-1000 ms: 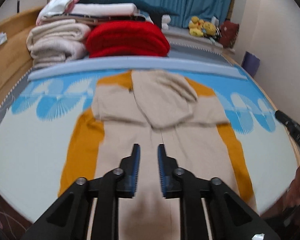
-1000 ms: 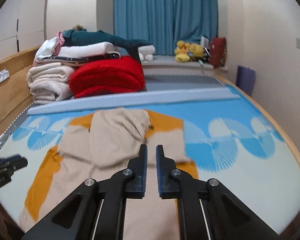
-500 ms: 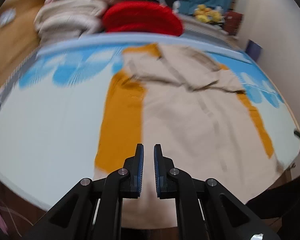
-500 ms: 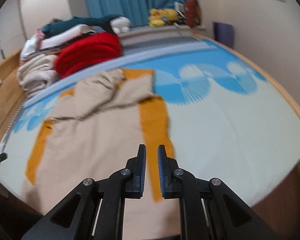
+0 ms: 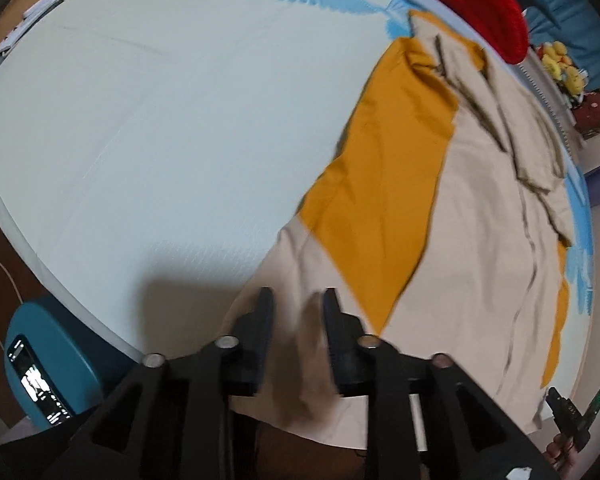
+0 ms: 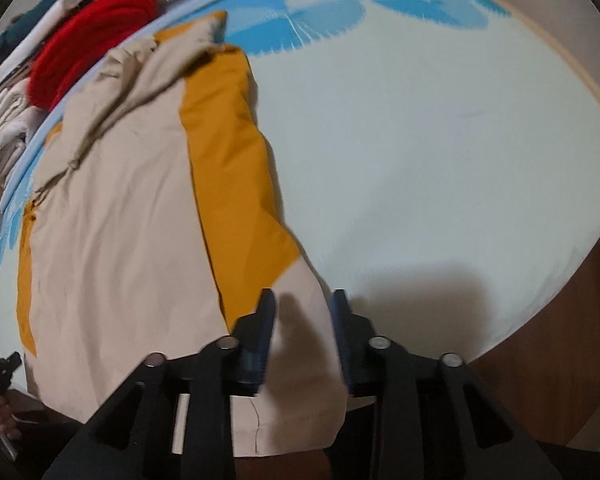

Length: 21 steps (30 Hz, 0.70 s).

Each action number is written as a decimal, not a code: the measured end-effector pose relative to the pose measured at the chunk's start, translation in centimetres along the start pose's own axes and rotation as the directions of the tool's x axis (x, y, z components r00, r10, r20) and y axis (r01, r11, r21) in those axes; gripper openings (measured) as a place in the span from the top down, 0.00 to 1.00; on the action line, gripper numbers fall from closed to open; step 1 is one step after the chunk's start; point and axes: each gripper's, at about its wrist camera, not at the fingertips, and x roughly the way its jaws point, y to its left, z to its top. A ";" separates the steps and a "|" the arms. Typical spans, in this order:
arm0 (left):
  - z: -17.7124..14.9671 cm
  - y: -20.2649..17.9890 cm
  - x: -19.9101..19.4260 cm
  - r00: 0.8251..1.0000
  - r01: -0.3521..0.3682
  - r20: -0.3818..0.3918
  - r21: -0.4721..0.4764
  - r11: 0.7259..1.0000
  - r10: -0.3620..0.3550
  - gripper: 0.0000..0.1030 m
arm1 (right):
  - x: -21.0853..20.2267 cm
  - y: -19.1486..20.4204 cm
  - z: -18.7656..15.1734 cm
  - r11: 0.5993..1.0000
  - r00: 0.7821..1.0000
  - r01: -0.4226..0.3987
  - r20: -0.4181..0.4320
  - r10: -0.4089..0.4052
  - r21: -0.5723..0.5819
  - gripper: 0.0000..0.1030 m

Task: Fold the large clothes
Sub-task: 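Grasp the jacket hem with the right tool while the left tool grasps it too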

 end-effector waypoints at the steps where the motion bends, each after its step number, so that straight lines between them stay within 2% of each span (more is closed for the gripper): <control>1: 0.0 0.3 0.3 1.000 -0.008 -0.006 -0.002 1.000 0.008 0.71 | 0.3 -0.1 -0.1 1.000 1.000 0.004 -0.010 -0.004 0.002 0.60; 4: 0.3 1.2 1.0 1.000 -0.001 -0.028 -0.025 1.000 0.000 0.71 | 1.1 -0.1 -0.4 1.000 0.999 0.019 -0.048 -0.019 -0.003 0.54; 8: 0.4 1.6 1.5 0.999 0.002 -0.049 -0.036 0.999 -0.003 0.71 | 2.5 0.2 -0.9 1.000 0.993 0.021 -0.117 -0.023 -0.016 0.54; 12: 0.6 1.0 1.9 0.998 -0.034 -0.044 0.002 0.999 0.034 0.70 | 2.8 0.8 -1.1 0.998 0.991 0.051 -0.118 -0.056 -0.047 0.57; 13: 0.7 0.8 1.9 0.998 -0.039 -0.041 0.004 0.999 0.039 0.70 | 2.8 0.9 -1.2 0.997 0.991 0.055 -0.116 -0.061 -0.056 0.68; 14: 0.8 0.9 1.9 0.998 -0.042 -0.037 0.004 0.999 0.042 0.68 | 2.7 1.1 -1.3 0.996 0.992 0.052 -0.113 -0.059 -0.066 0.85; 16: 0.9 1.0 1.9 0.998 -0.055 -0.027 -0.003 0.998 0.055 0.64 | 2.3 1.3 -1.2 0.997 0.995 0.024 -0.098 -0.031 -0.072 0.95; 21: 0.9 1.1 1.9 0.998 -0.051 -0.034 0.002 0.999 0.051 0.61 | 0.0 0.6 -0.7 0.999 0.999 0.034 -0.019 -0.035 -0.041 0.97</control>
